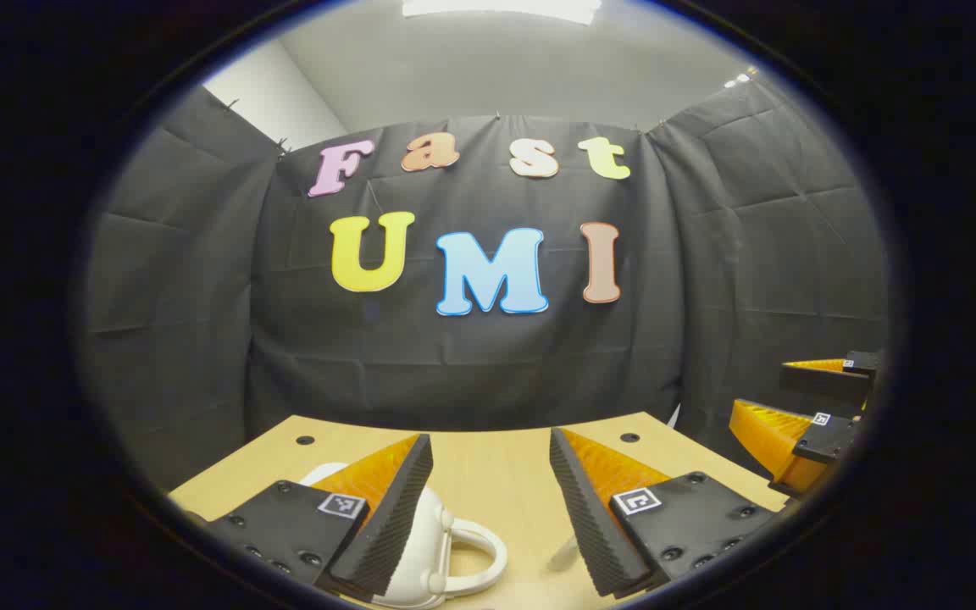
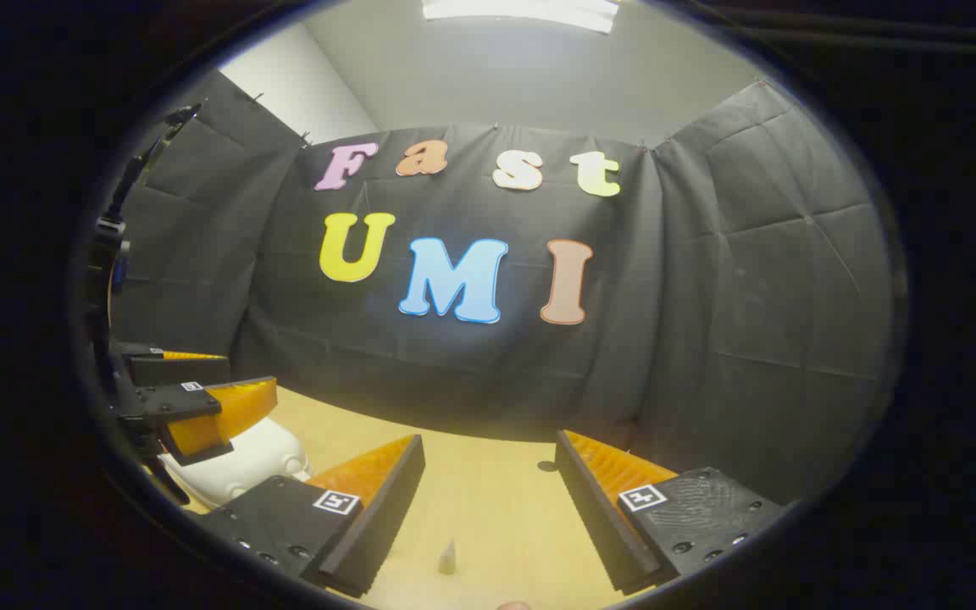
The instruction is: First open the suitcase, pack the skin care products into it, and then close the suitcase.
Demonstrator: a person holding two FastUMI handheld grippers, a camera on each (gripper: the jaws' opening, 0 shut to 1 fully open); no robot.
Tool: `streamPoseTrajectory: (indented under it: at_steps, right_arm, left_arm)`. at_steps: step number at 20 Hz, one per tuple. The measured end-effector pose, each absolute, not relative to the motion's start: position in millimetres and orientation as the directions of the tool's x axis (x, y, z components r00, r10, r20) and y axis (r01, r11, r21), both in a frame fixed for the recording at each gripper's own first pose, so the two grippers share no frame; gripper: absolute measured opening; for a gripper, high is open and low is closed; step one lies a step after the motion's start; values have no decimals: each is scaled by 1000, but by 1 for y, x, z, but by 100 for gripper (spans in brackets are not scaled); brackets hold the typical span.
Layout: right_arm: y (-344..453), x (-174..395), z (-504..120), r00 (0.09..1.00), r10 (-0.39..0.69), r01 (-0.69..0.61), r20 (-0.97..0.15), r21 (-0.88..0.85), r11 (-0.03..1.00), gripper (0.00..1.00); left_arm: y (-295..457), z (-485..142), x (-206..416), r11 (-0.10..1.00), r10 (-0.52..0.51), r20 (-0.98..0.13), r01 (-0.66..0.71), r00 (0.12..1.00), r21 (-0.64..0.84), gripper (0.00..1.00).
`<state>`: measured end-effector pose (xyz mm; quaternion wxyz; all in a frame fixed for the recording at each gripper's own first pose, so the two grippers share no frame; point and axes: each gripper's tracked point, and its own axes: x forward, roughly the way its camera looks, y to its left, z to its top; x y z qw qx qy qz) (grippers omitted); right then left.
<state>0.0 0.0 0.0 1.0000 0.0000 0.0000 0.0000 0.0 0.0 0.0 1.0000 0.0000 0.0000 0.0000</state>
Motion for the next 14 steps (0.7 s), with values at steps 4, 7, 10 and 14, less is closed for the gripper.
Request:
streamPoseTrajectory:
  at_steps: [4, 7, 10, 14]
  right_arm:
    - [0, -2, 1, 1000, 1, -1, 4, 2, 1000, 94]
    - [1, -2, 0, 1000, 5, -5, 5, 1, 1000, 94]
    - [3, -3, 2, 1000, 10, -10, 8, 1, 1000, 94]
    - [4, -3, 4, 1000, 15, -15, 13, -4, 1000, 94]
  left_arm:
    - [0, 1, -1, 1000, 1, 2, -1, 1000, 6, 90]
    - [0, 2, -1, 1000, 1, 7, -1, 1000, 13, 90]
    - [-2, 3, -1, 1000, -8, 13, 8, 1000, 19, 90]
    - [-2, 3, -1, 1000, -17, 13, 16, 1000, 19, 90]
